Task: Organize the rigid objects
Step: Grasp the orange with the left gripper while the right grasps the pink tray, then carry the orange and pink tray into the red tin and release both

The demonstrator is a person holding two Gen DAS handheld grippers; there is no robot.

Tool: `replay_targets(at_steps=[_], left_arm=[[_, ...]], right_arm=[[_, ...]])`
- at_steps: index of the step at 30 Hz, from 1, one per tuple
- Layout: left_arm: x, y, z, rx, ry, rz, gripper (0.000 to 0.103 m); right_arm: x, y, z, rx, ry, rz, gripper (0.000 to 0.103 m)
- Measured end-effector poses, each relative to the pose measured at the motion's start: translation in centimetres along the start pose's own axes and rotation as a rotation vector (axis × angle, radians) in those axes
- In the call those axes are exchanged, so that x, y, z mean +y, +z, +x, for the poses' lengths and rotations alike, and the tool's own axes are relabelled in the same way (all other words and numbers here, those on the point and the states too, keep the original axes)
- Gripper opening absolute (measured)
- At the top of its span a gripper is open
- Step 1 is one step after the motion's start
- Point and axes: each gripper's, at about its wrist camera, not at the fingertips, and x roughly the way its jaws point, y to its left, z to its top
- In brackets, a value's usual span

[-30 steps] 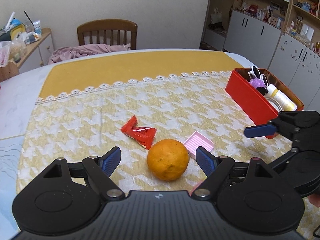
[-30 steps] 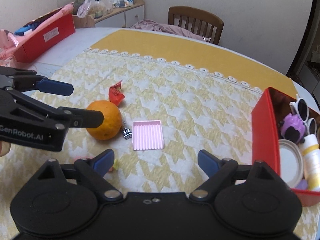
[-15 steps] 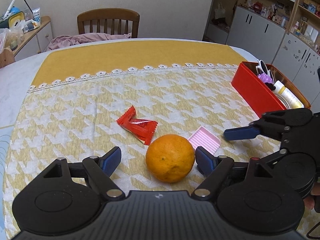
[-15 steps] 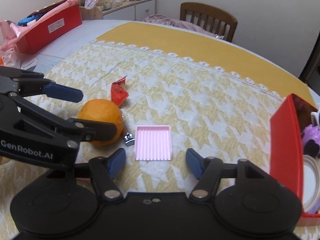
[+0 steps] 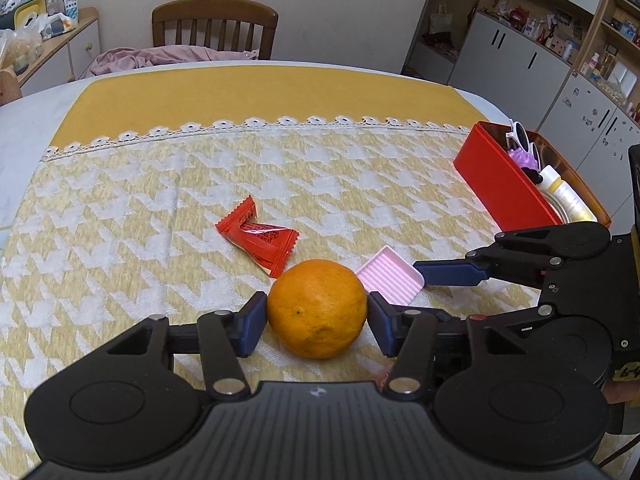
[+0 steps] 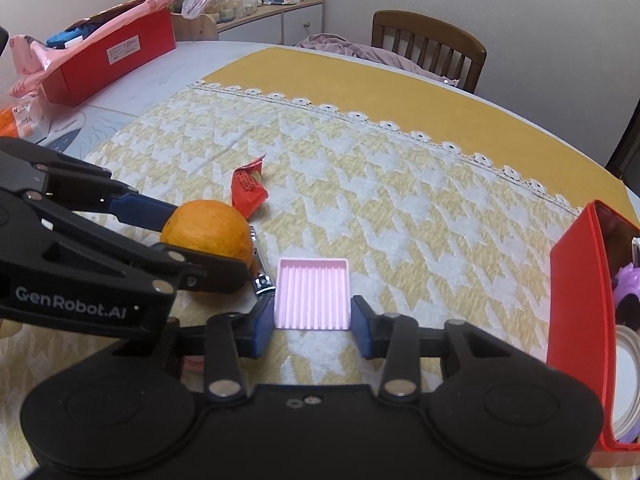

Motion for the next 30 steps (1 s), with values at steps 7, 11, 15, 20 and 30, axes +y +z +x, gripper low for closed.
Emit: replay_targets(at_steps=[7,11,15,20,30], left_arm=[[-0.1,-0.1,-0.3,0.005,0.038,-0.013,0.053],[0.0,-0.1,-0.7,0.01,0.058,-0.043,0.053],[0.0,0.0,-1.5,0.007,0.065,-0.068,0.053],[0.0,0.3,-2.7,-0.003,0.065,-0.111,0.053],[-1.3,0.9,-5.5,-0.023,0.063,-0.162,0.053]], right_arm=[[-0.2,-0.1,-0.7,0.004,-0.034,0.026,0.04],[-0.8,-0.2,-1.9,-0.007,-0.023,0.064,0.04],[-1.2,-0.3,-3.4,-0.023,-0.029,0.077,0.04],[-1.9,-0.4,-5.5,-0.044,-0.038,0.094,0.04],[-4.2,-1.8,-10.4,-0.092,-0.037,0.153,0.04]])
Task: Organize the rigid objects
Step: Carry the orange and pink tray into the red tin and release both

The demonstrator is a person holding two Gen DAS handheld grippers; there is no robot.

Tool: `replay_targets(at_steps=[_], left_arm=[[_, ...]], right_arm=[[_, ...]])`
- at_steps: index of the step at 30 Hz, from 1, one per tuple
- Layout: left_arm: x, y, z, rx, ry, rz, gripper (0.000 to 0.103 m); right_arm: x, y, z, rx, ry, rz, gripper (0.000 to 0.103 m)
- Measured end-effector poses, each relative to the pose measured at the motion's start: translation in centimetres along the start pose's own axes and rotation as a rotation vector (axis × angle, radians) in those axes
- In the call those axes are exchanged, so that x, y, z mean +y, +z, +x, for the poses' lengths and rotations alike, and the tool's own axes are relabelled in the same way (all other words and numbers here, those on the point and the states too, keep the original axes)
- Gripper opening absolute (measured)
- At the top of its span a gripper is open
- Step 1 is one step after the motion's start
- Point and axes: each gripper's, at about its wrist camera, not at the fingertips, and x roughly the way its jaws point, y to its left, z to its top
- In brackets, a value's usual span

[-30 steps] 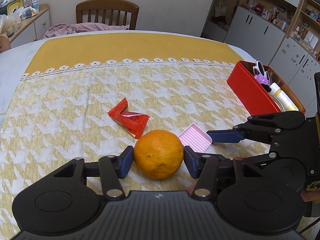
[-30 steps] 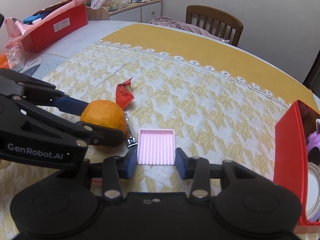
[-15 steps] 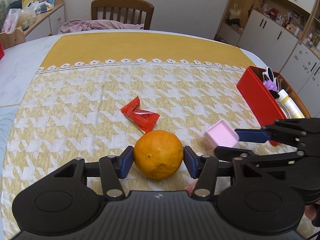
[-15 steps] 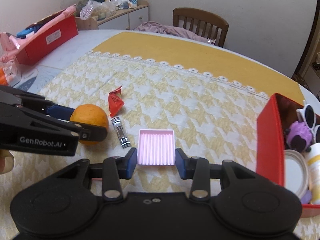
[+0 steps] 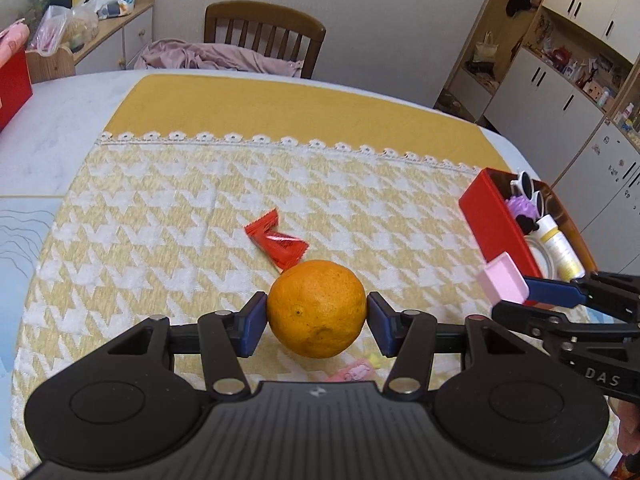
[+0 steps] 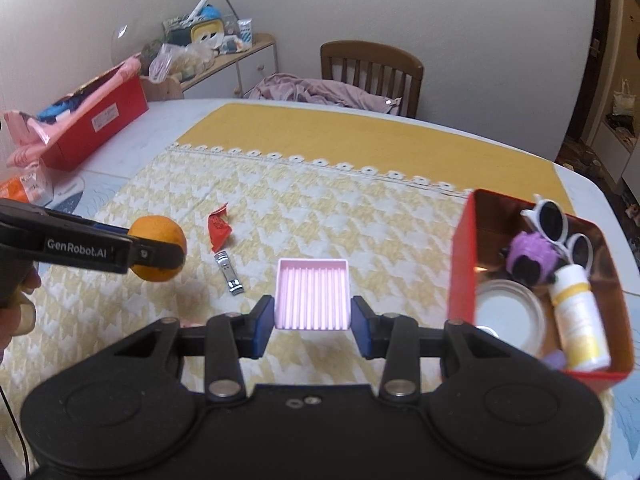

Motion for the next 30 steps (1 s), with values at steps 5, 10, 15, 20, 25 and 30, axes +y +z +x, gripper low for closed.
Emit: replay_targets(at_steps=[5,10,15,20,25,30], left_arm=[[-1.8,0.3,-0.8,-0.017,-0.012,0.014,0.053],[-4.5,0.6,-0.8,-0.024,-0.038,0.043,0.053],[-7.6,1.2,-0.1,-0.024,-0.071,0.075,0.053],[-11.1,1.8,1.1,-0.02,-0.094,0.11,0.053],[-14.7,2.6,2.9,-0.009,-0.113,0.157,0.053],[-17.9,3.0,5.2,0.032,-0.12,0.198,0.053]], right_arm=[[-2.0,-0.6,-2.2,-0.025,-0.019,0.029,0.04],[-4.3,-1.3,-3.6,-0.034,-0.05,0.058,0.04],[-6.9,-2.1,-4.3,-0.036,-0.077,0.09,0.04],[-9.4,-2.8,-4.5,-0.031,-0.099,0.107,0.04],[-12.1,-3.3,-4.3,-0.021,-0.111,0.133,0.04],[-14.9,-3.9,-3.9,-0.005,-0.111,0.166,0.04]])
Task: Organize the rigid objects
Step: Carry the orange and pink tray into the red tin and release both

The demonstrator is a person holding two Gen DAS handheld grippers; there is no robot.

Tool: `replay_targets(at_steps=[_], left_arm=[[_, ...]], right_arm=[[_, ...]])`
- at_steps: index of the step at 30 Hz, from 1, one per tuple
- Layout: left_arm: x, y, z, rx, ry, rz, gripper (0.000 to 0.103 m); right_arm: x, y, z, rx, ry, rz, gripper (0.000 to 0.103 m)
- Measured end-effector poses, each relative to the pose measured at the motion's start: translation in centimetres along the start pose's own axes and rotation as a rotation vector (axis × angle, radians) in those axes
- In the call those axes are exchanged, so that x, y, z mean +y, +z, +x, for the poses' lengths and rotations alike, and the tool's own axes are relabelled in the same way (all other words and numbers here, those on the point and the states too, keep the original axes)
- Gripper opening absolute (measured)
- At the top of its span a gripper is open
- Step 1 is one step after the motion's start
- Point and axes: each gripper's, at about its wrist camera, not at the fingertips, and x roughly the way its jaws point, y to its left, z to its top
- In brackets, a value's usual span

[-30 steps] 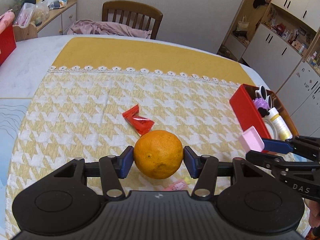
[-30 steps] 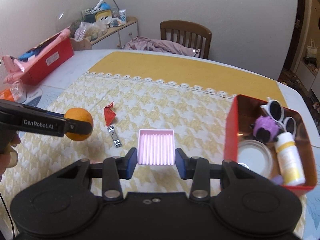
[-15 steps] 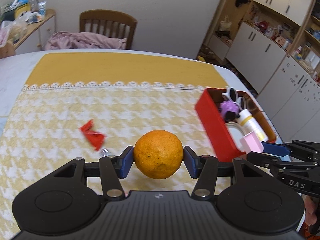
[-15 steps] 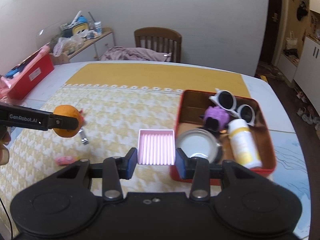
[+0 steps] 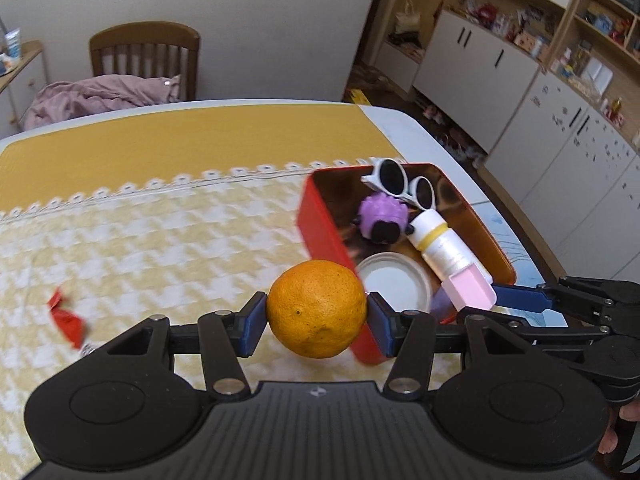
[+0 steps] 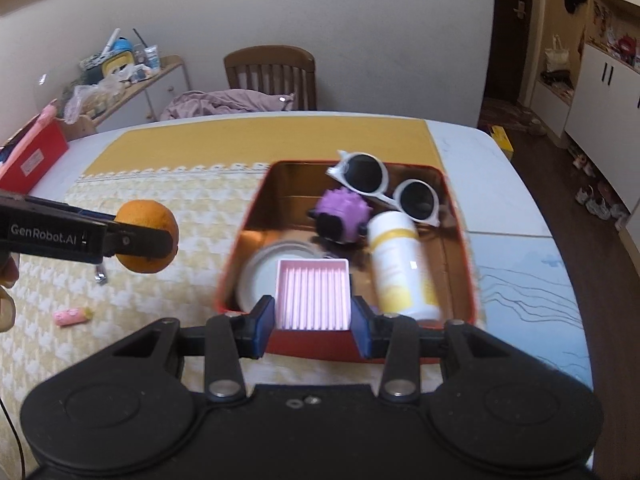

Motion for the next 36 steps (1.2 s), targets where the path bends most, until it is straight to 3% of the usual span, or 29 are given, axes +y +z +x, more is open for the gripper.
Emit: replay_targets(at_steps=[9,17,29,36], left_arm=[[-4.0,3.1,3.9,0.014,0.001,0.043,0.053],[-6.3,5.2,7.5,0.044,-0.009,0.048,0.053],[-9.5,5.7,10.5,0.073,-0.033,0.105,0.053],[-10.4,5.2,12.0,0.119,-0.056,0.109,0.053]], right_arm=[[-3.2,0.5,1.5,0.025,0.01,0.027,0.04],[-3.0,0.9,2.8,0.061,0.053,-0.047,0.04],[-3.1,1.0,4.4,0.078,0.037,-0.098,0.039],[-4.0,0.9,4.4,0.087,0.059,-0.063,0.04]])
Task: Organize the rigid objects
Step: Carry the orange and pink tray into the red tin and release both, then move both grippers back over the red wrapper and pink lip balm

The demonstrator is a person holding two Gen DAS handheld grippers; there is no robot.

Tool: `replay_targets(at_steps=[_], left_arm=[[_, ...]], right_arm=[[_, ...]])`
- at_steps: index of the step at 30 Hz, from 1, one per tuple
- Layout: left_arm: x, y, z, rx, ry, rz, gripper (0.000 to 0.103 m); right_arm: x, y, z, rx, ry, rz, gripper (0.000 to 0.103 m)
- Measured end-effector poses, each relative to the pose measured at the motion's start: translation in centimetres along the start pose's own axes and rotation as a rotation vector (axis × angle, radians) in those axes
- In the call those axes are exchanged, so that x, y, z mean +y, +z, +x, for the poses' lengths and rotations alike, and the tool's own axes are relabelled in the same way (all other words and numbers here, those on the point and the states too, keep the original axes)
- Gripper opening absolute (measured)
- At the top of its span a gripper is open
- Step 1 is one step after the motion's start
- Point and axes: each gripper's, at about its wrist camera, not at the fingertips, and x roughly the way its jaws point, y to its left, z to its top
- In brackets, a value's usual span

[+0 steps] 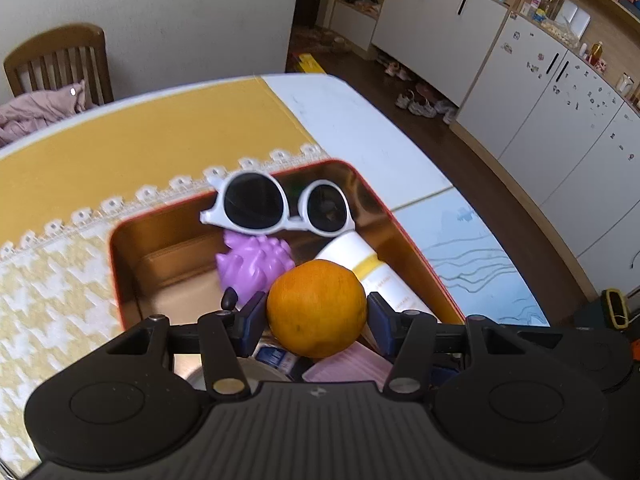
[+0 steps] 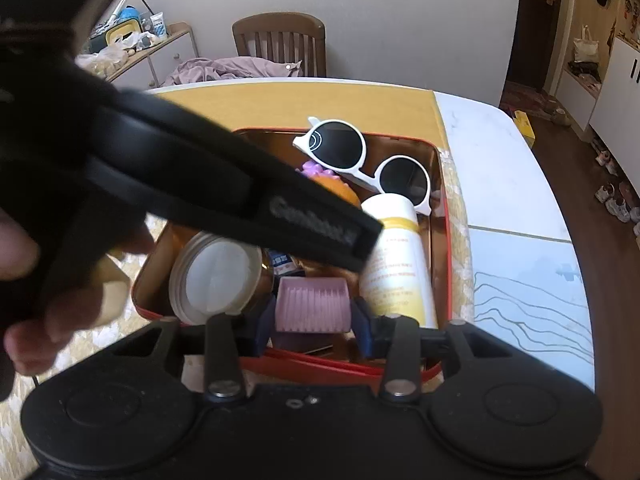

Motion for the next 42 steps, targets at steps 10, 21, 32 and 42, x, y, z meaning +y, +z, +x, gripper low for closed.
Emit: replay_targets(at_steps=[10,21,32,42], left_arm=[[-0.1,-0.1,-0.4,-0.013,-0.002,-0.019,0.052],[0.4,-0.9,-4.5,-0.111,-0.017,-0.031,0.054],[2.6,-3.1,-9.5,-0.197,0.008,-0.022,0.063],[6.1,-7.0,-14.6,-0.249,0.034,-0.007,0.065]], right_arm=[[-0.4,0.5,-0.3,-0.001,0.013,0.035,0.044],[-0.1,0.1,-1.4,-0.025,0.008,0.036,0.056],[1.4,0.4,-3.9,-0.074,-0.002,0.044,0.068],[4.9,0.3,-5.7,-0.111,-0.011,0.056,0.088]])
